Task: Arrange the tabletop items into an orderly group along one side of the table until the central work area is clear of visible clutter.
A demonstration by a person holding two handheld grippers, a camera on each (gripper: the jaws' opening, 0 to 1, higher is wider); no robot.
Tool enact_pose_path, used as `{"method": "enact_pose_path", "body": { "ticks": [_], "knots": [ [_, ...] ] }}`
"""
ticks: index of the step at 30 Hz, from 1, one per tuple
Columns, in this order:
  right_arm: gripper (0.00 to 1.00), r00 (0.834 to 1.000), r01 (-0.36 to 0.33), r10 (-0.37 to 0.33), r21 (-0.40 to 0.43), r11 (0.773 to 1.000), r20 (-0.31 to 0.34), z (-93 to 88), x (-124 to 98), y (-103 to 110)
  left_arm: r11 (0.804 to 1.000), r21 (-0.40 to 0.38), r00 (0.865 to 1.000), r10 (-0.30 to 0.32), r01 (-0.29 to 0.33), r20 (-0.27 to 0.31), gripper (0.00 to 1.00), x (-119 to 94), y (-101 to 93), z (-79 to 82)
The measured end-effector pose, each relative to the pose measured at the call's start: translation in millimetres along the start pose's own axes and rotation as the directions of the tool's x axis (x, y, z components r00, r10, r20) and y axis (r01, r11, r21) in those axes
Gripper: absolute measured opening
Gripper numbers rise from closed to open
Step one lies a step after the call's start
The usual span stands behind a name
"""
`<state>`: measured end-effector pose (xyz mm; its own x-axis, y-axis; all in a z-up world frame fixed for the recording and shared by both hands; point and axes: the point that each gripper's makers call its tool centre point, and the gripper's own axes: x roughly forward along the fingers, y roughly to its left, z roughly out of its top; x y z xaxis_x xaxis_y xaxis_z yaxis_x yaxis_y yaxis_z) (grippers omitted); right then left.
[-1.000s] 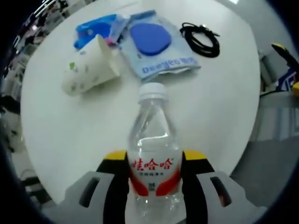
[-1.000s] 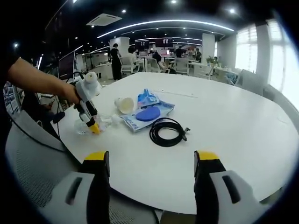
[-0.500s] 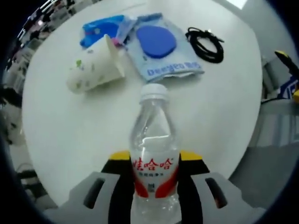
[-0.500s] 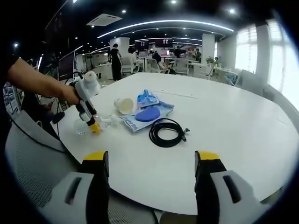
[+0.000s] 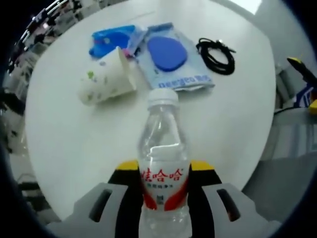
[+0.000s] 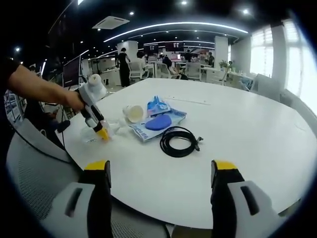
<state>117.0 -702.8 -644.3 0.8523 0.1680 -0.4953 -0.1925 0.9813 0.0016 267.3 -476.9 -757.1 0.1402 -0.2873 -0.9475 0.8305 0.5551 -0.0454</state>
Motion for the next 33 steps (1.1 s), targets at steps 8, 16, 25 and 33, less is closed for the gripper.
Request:
{"method": "enact_pose_path", "body": {
  "ticks": [8,16,25,33],
  "knots": [
    [0.86,1.0,-0.007,0.007,0.002,1.0,-0.002,-0.1,0,1,1.0,-0.02,0.998,-0.003,0.004,0.058,0.31,-15,6.0,10.3],
    [0.86,1.0,-0.008,0.008,-0.003,1.0,-0.008,-0.9,0,2,0.996,-0.086,0.993,0.0,0.01,0.116,0.32,-26,18.9,16.2],
    [0.83,1.0,-0.006,0.006,-0.01,1.0,-0.018,-2.8,0,2,0.988,-0.153,0.966,0.073,-0.035,0.249,0.34,-38,41.0,28.5],
    [0.82,1.0,-0.006,0.006,-0.014,1.0,-0.023,-4.0,0,3,0.974,-0.22,0.943,0.126,-0.058,0.308,0.36,-42,50.7,27.0]
  ]
}}
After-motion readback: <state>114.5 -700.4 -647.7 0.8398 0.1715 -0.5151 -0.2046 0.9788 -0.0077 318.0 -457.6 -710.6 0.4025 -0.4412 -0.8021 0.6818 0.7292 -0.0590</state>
